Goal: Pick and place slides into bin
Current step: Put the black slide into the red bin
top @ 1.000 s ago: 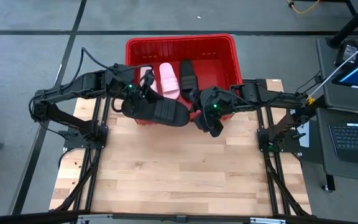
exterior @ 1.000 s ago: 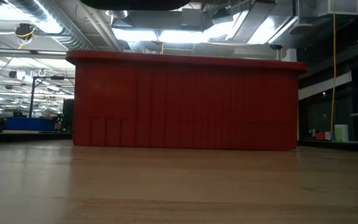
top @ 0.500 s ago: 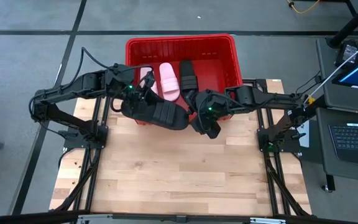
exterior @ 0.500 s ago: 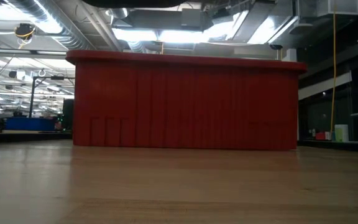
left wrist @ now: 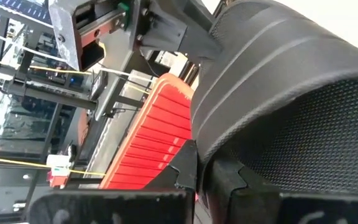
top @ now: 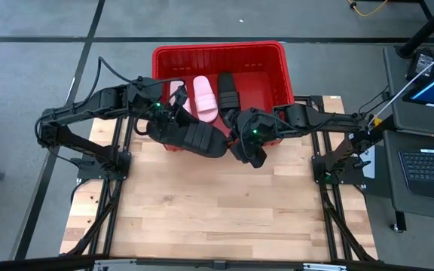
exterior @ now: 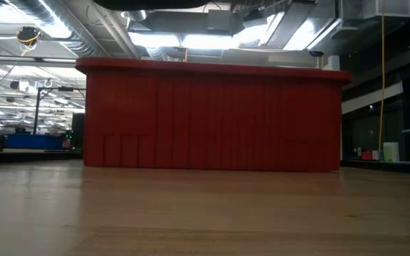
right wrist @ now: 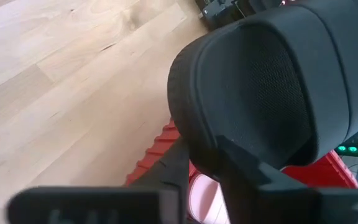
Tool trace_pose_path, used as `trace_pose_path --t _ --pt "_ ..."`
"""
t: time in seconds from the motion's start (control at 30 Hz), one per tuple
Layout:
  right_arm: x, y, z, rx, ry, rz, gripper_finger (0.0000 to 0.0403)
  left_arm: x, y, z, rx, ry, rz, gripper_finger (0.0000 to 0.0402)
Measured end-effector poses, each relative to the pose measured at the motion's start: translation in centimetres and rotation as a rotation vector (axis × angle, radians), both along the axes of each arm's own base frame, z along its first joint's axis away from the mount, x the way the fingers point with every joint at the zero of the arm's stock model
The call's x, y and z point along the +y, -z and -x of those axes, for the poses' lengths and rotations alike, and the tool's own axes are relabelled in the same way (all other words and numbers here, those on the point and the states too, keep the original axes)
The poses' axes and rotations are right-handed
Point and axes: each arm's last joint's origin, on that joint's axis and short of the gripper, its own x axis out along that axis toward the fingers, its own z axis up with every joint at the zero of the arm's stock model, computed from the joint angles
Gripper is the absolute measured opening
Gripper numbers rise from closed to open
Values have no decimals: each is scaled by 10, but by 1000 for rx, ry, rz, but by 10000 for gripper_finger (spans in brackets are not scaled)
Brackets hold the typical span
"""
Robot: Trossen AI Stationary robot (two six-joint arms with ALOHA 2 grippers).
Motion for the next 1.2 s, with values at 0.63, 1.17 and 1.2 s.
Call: trace_pose_path --t 0.63,1.17,1.2 --pt "0 -4 3 -23 73 -71 27 3 -3 -1 -42 -133 75 63" --pt "-5 -12 20 -22 277 -123 23 5 -9 20 -31 -312 -11 87" --pt "-6 -11 21 -16 291 -109 23 5 -11 23 -39 -324 -17 86"
